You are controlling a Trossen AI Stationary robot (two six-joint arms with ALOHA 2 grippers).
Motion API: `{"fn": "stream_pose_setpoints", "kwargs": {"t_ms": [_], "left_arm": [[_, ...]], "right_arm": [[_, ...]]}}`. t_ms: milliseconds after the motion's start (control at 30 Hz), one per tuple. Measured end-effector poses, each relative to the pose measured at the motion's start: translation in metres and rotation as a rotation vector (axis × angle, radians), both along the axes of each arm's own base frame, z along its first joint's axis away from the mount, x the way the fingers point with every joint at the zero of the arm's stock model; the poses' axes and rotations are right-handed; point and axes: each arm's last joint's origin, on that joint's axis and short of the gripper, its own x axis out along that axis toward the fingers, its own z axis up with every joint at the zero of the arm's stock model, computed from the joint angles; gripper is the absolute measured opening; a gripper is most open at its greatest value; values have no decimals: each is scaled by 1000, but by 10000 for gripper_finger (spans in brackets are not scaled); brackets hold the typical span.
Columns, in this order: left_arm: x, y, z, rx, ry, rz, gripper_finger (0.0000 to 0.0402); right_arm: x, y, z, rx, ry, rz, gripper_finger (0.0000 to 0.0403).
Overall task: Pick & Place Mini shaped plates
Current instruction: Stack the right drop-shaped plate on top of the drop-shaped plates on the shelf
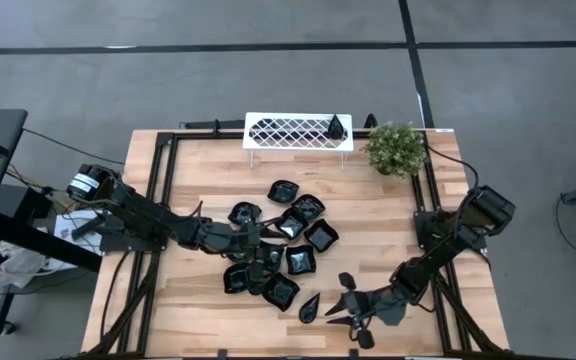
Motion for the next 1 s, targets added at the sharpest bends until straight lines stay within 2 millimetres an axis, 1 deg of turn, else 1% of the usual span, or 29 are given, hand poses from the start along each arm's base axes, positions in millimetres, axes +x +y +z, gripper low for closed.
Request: {"fn": "stream_pose_setpoints", "kwargs": {"t_ms": [167, 267, 367, 567, 700, 800, 1000], "left_arm": [[-7, 3, 7, 59, 57, -13, 97], [-18, 5, 15, 22, 117, 3, 97], [-29, 3, 24, -27, 117, -2, 97], [-53, 0, 22, -48, 105, -41, 97], [-65, -1, 14, -99, 121, -39, 97], [-74, -5, 10, -104, 133, -70, 97], [-94, -16, 12, -131, 115, -148, 97]], "right_arm": [[6, 6, 8, 19, 60, -25, 82], [10, 10, 15, 48, 119, -64, 82], [14, 14, 23, 75, 172, -95, 82], [17, 18, 35, 192, 320, -212, 82], [12, 20, 33, 254, 358, -305, 82], [5, 20, 30, 301, 366, -411, 82], [-7, 25, 27, 335, 279, -561, 82]]}}
